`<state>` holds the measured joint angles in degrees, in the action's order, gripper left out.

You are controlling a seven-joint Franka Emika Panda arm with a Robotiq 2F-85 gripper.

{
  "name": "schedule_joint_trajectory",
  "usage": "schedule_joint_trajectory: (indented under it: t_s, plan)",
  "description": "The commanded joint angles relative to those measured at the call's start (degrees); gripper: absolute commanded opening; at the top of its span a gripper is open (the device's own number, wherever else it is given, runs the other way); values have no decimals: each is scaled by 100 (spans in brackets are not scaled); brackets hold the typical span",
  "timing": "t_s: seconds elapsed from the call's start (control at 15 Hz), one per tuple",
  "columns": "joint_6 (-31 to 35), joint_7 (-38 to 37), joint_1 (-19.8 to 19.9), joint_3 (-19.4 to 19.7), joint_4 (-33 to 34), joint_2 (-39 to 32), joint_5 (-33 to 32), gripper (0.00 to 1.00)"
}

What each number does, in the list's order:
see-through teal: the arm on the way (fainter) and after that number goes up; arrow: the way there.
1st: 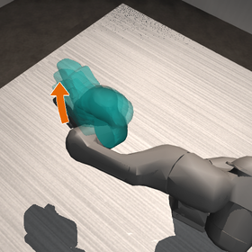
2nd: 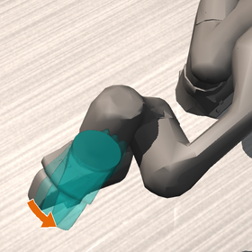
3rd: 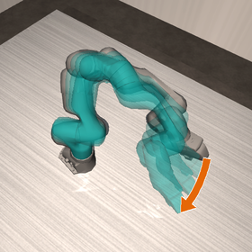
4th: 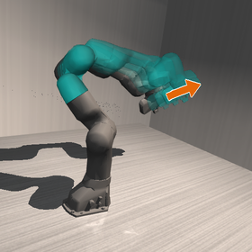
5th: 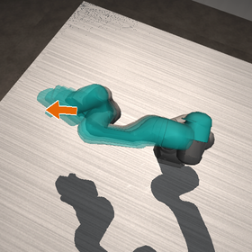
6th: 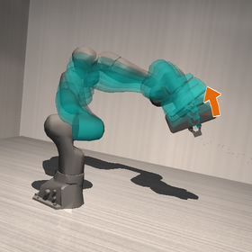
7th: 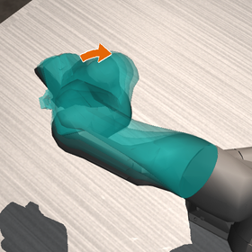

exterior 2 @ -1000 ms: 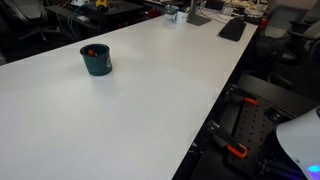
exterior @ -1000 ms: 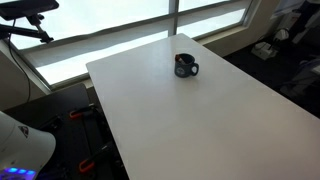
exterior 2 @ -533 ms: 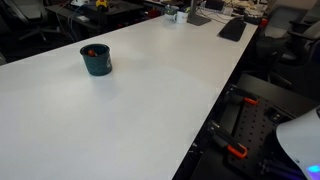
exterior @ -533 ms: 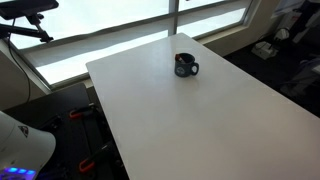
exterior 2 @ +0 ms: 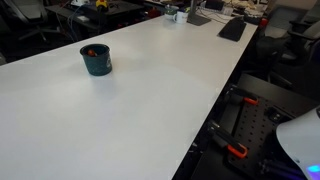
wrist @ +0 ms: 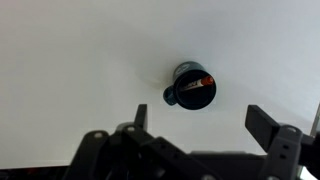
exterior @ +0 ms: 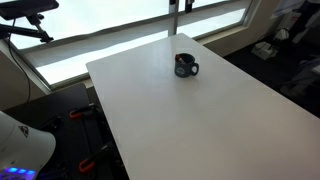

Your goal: Put the marker on the white table.

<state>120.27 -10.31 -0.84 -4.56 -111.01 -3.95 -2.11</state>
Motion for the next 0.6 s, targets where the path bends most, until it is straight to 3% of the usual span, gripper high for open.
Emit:
schedule_joint_trajectory:
  t_s: [0.0, 0.53]
  plan:
    - [638, 43, -137, 31, -2, -603, 260, 100]
    - [2203, -51, -319, 34, 70, -1758, 503, 100]
